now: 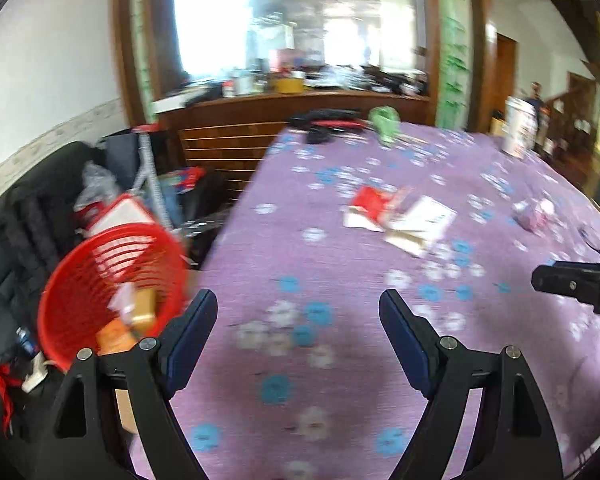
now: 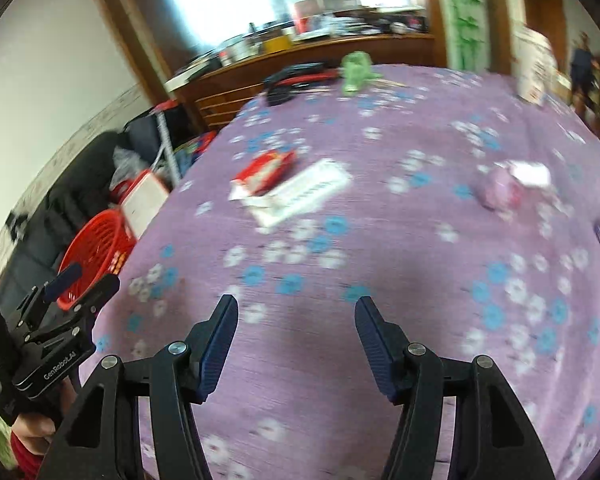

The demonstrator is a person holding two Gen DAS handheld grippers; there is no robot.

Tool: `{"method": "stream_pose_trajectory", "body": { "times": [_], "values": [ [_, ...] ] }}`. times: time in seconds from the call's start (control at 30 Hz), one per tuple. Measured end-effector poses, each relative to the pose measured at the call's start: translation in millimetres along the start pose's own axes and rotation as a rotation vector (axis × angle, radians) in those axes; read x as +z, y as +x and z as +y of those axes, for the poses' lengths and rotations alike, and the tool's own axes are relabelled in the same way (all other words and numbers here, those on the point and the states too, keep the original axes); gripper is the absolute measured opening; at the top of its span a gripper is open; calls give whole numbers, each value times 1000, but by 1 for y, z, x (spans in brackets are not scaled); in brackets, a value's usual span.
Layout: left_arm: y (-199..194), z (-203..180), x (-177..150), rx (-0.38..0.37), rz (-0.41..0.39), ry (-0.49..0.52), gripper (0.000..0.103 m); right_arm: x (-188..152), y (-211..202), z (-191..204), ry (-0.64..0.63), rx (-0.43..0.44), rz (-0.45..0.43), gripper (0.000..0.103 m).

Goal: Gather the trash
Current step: 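Move both tools back over the table toward the red cigarette pack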

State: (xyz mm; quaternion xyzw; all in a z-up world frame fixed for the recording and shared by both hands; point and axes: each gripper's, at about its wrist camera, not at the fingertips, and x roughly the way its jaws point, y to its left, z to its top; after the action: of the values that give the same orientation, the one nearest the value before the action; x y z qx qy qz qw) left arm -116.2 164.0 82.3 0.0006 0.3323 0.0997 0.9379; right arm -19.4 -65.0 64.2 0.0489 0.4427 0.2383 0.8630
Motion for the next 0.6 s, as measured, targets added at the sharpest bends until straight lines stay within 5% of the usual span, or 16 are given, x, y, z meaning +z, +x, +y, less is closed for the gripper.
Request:
{"method": "stream_pose_trajectory", "body": {
  "times": [0.23, 0.4, 0.6],
  "values": [
    [33, -50, 30, -183, 101, 109, 82, -2, -24, -50, 103, -4, -47, 65],
    [76, -50, 56, -291, 255, -120, 81, -6, -29, -67, 135, 9, -58, 65],
    [120, -58, 66, -305, 355, -319, 57, -9, -36, -79, 154, 21, -75, 65]
  ]
}}
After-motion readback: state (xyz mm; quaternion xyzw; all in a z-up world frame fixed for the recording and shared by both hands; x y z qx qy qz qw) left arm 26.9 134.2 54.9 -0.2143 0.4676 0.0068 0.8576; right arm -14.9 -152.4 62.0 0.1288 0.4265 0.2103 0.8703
